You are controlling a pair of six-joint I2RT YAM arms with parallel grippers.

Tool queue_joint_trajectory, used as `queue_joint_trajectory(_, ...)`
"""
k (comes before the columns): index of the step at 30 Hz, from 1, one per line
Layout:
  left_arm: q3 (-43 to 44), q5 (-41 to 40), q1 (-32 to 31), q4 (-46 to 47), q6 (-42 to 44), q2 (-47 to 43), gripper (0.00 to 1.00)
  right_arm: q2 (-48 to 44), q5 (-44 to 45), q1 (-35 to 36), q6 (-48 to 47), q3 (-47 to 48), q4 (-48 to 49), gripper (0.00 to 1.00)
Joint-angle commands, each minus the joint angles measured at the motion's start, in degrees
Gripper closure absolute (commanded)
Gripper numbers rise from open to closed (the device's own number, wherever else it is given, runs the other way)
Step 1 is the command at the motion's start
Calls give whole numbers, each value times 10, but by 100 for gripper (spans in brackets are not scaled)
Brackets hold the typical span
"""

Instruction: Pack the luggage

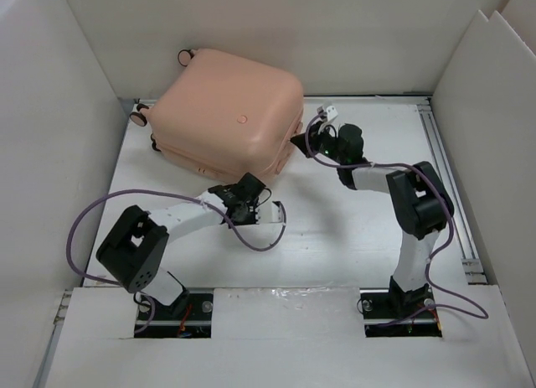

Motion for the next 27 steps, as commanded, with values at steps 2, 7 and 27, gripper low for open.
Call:
queue_joint_trajectory(2, 98, 79, -3, -25, -66, -19, 95, -30, 2, 10, 15, 2, 90, 100)
queue_joint_trajectory(7, 227, 80, -10, -46, -95, 33, 90, -18, 15, -11, 15, 29, 52, 99)
queue_joint_trajectory(27, 228, 176, 30, -111, -196, -26, 90, 103, 96, -29, 130, 180, -188, 35)
